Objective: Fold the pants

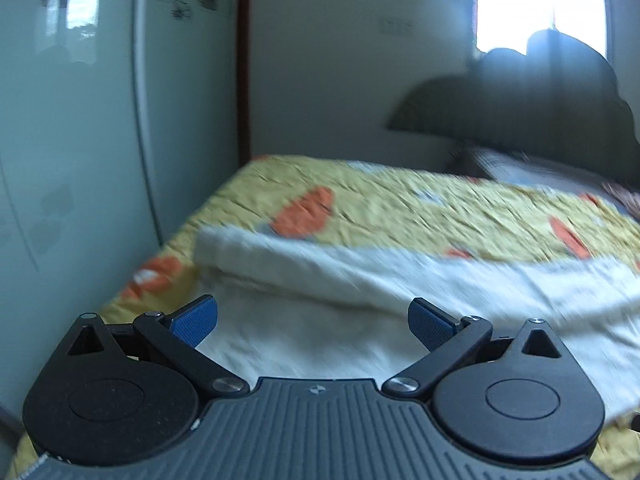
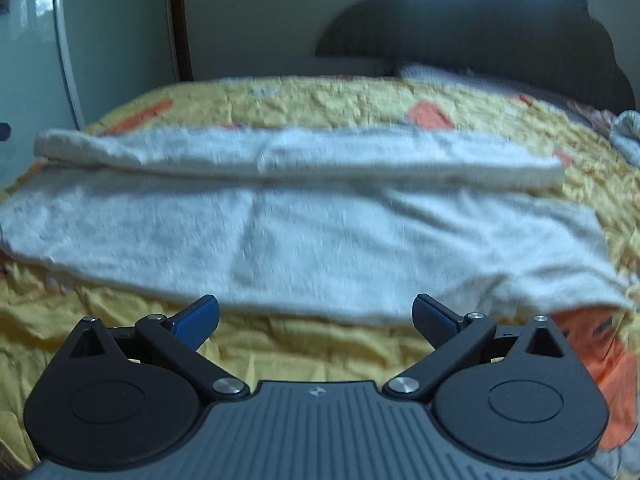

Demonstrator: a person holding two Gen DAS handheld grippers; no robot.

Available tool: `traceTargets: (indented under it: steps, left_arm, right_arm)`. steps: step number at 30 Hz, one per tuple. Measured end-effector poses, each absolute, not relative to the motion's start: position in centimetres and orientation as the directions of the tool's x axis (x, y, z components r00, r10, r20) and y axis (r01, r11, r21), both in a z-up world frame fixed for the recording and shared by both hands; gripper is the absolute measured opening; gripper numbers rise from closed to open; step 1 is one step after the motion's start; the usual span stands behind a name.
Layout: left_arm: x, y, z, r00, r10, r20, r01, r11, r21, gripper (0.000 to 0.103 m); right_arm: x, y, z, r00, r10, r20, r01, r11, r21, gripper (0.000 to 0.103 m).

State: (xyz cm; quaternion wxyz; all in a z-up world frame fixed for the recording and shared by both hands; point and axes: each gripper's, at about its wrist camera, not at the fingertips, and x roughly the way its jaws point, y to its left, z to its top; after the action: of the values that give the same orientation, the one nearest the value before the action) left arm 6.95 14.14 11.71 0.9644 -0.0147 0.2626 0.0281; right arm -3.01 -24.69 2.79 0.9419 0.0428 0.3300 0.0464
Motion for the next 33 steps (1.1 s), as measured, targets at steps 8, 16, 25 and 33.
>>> traceTargets:
  steps: [8, 16, 25, 33]
  left_arm:
    - [17.8, 26.9, 10.7, 0.784, -0.074, -0.616, -0.172, 0.928, -0.330, 0.102]
    - [24.9, 32.0, 8.4, 0.746, -0.217, -0.629, -0.162, 0.857, -0.489, 0.102]
    - [31.3, 31.7, 4.7, 0.632, -0.335, -0.698, -0.142, 0.836, -0.530, 0.101]
    - [34.7, 30.8, 2.5, 0.561, -0.359, -0.746, -0.128, 0.853, -0.506, 0.084]
  right_arm:
    - [1.4, -23.6, 5.6, 0.765, 0.214, -0.608, -0.168, 0.977, 0.133, 0.103]
    - [6.0, -19.7, 7.3, 0.772, 0.286, -0.567, -0.280, 0.955, 0.101, 0.103]
    - [11.1, -17.5, 9.3, 0.765, 0.353, -0.539, -0.364, 0.927, 0.090, 0.103]
    - [14.9, -17.0, 9.5, 0.783, 0.313, -0.537, -0.363, 0.932, 0.014, 0.103]
